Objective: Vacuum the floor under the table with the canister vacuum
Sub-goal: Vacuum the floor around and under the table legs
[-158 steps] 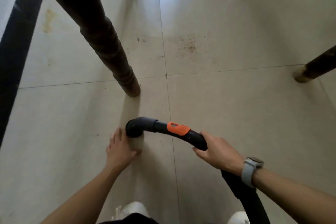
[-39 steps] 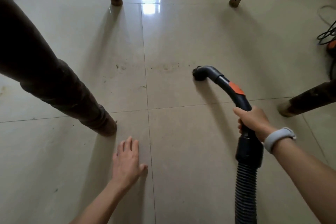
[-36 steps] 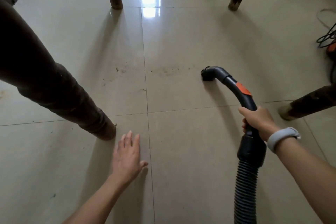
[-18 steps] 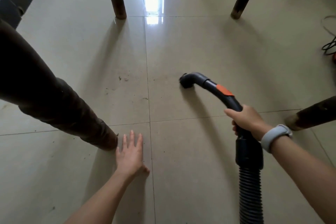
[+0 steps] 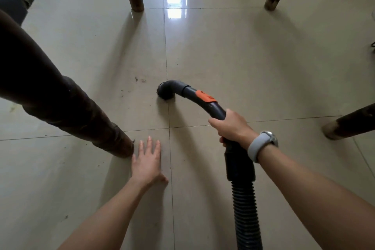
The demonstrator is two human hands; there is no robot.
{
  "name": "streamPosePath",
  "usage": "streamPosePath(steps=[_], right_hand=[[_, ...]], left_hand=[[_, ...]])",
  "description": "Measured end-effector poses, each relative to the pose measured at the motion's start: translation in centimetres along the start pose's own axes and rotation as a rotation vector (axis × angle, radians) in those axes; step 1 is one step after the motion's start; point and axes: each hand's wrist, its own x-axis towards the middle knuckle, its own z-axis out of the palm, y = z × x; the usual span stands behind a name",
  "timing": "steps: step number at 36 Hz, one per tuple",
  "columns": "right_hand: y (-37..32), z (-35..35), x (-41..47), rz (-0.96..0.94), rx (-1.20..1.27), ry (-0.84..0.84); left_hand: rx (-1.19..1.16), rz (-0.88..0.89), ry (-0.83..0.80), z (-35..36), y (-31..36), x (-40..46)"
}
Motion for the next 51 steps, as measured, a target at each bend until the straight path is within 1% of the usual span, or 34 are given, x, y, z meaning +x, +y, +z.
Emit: streamPosePath(steps=[2,7,9,11,14,17,20,22,25,31,33,36,37,39,42,43,44,48,51], right_hand=[[1.1,-1.7,0.4,0.029,0.022,0.058],[5.4,-6.9,1.5,0.142,0.140,0.343],[6.2,-7.6,2.1,0.163,0.167,0.406],[5.6,-6.7,2.7,0.147,0.185,0.423],[3.4,-3.0,3.2,0.074,0.170,0.353],[0.8,1.2,2.2,0.013,0.196,0.172],[-0.6,3.5,0.2,0.007,0.383,0.011],[-0.2,4.0,-1.2,0.010,0.465,-0.036],[0.9,3.4,-2.4,0.008,0.418,-0.028],[1.4,-1.7,1.3,-0.002,0.244,0.185],[1.0,-2.5,2.7,0.036,0.255,0.254],[0.0,-2.0,4.0,0.079,0.264,0.289],[-0.5,-1.5,4.1,0.075,0.254,0.278],[-1.4,-0.1,3.2,0.049,0.227,0.194],[-2.4,0.8,1.6,0.013,0.209,-0.053],[-2.7,0.5,1.3,-0.001,0.177,-0.115],[-3.0,0.0,1.4,-0.020,0.138,-0.141],[-4.9,-2.0,3.3,-0.069,0.024,-0.055],[-6.1,-1.2,4.1,-0.085,-0.023,0.008]], left_hand=[[-0.004,0.008,0.013,0.2,-0.3,0.1],[0.003,0.021,0.030,0.3,-0.6,0.2],[0.012,0.020,0.025,0.1,-0.3,0.2],[0.015,0.011,0.021,0.0,0.1,0.1],[0.015,0.014,0.027,-0.1,0.1,0.0],[0.015,0.017,0.043,-0.1,-0.3,-0.2],[0.012,0.022,0.062,0.0,-0.6,-0.3],[0.007,0.023,0.067,0.0,-0.6,-0.4],[-0.004,0.023,0.076,0.0,-0.6,-0.4],[-0.005,0.025,0.083,0.0,-0.5,-0.3],[-0.007,0.023,0.078,-0.1,-0.6,-0.3],[-0.011,0.020,0.071,0.0,-0.5,-0.3],[-0.013,0.019,0.072,0.0,-0.6,-0.3],[-0.020,0.024,0.069,0.0,-0.8,-0.3],[-0.034,0.025,0.069,0.0,-0.9,-0.3],[-0.037,0.026,0.068,0.0,-0.9,-0.3],[-0.038,0.027,0.067,0.0,-0.9,-0.3],[-0.039,0.019,0.063,-0.1,-0.7,-0.3],[-0.037,0.023,0.059,-0.1,-0.7,-0.2]])
